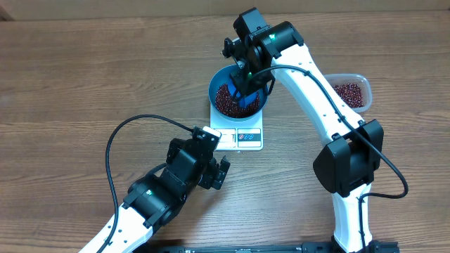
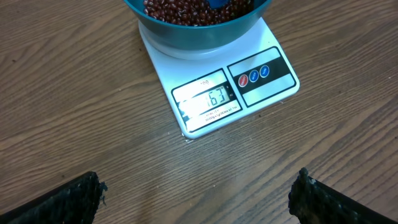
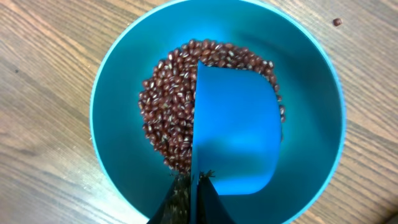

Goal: Scoop item into bowl and weigh 150g on scale

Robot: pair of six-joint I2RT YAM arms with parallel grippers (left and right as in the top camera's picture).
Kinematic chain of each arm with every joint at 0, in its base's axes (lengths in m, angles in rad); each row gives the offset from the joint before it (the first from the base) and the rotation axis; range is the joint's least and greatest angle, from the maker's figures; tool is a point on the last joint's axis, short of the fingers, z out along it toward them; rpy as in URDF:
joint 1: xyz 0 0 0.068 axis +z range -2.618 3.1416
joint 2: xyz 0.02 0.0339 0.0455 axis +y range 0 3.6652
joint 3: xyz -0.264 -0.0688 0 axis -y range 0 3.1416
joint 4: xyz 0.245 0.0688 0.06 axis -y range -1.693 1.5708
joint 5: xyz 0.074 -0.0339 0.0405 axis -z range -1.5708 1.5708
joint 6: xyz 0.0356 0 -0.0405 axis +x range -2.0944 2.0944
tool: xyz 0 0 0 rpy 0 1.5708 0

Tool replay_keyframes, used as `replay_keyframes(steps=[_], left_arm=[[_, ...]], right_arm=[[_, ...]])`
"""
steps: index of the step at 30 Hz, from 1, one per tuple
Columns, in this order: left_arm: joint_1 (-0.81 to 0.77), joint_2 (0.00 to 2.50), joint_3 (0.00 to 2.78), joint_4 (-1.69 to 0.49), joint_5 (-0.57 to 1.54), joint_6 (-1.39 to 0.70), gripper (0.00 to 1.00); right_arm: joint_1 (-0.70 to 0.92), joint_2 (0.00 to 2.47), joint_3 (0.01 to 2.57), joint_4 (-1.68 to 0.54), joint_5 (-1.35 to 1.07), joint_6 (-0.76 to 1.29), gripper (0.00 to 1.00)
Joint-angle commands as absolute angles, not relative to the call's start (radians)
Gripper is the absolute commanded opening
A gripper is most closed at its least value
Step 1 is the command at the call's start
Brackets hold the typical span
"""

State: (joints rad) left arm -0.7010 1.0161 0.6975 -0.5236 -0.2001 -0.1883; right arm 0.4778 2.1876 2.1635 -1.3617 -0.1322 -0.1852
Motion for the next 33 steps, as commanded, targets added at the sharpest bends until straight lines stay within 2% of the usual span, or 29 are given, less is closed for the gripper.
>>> replay_keyframes(steps=[1,33], left_arm=[[-0.707,1.021,0.691,-0.523,-0.217,-0.206,1.00],[-0.707,1.021,0.691,-0.523,-0.217,-0.206,1.00]], right_arm=[[0.472,2.203,2.161,-1.370,-0.167,-0.192,0.04],[0.437,2.172,2.293,-1.454,-0.175,-0.191,0.04]])
